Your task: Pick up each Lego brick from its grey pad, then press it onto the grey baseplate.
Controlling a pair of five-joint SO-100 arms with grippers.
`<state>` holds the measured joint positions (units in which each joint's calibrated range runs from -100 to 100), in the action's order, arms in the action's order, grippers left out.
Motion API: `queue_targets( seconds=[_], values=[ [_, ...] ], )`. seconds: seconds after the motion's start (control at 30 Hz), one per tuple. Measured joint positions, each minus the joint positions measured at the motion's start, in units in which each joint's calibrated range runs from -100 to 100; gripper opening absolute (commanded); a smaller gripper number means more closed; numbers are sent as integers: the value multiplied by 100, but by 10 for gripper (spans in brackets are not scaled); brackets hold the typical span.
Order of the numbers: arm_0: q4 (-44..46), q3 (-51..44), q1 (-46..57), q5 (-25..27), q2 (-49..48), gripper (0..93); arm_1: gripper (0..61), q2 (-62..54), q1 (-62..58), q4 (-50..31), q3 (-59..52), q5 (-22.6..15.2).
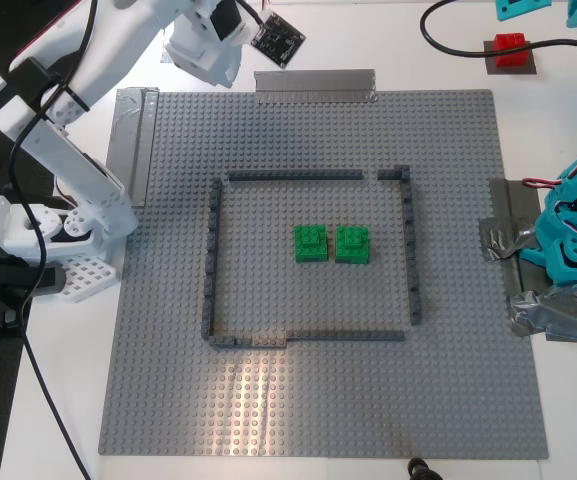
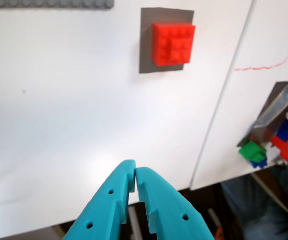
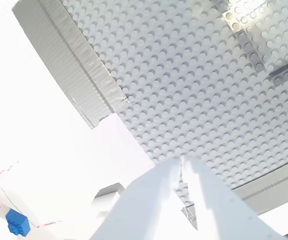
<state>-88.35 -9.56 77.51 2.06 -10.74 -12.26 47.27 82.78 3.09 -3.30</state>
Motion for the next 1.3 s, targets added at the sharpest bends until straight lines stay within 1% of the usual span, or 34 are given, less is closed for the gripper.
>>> queue_targets(
  seconds=[0.2,0.4,0.5,0.57,0.73,0.8,0.83,0.87,0.9,1.03,1.13,1.3],
  values=[
    [0,0,22,10,0,0,4,69,445,0,445,-195],
    [0,-137,44,31,0,0,7,803,1173,129,1257,-533],
    [0,-137,52,355,0,0,7,1364,1418,442,1857,-655],
    [0,-137,44,544,0,0,7,1710,1555,595,2253,-655],
    [0,-137,-7,512,0,0,19,2254,1991,628,2824,-523],
    [0,-137,-37,486,0,0,24,2435,2155,628,3017,-396],
    [0,-137,-37,486,0,0,39,2547,2236,628,3124,-337],
    [0,-137,-37,470,0,0,92,2660,2318,628,3230,-303],
    [0,-137,-37,449,0,0,118,2789,2409,636,3366,-279],
    [0,-137,-44,308,0,0,146,3489,2755,853,4139,-303],
    [0,-137,-192,178,0,0,196,3869,2900,933,4584,-303],
    [217,-146,-407,21,0,0,206,4404,3000,837,4952,-313]
  ],
)
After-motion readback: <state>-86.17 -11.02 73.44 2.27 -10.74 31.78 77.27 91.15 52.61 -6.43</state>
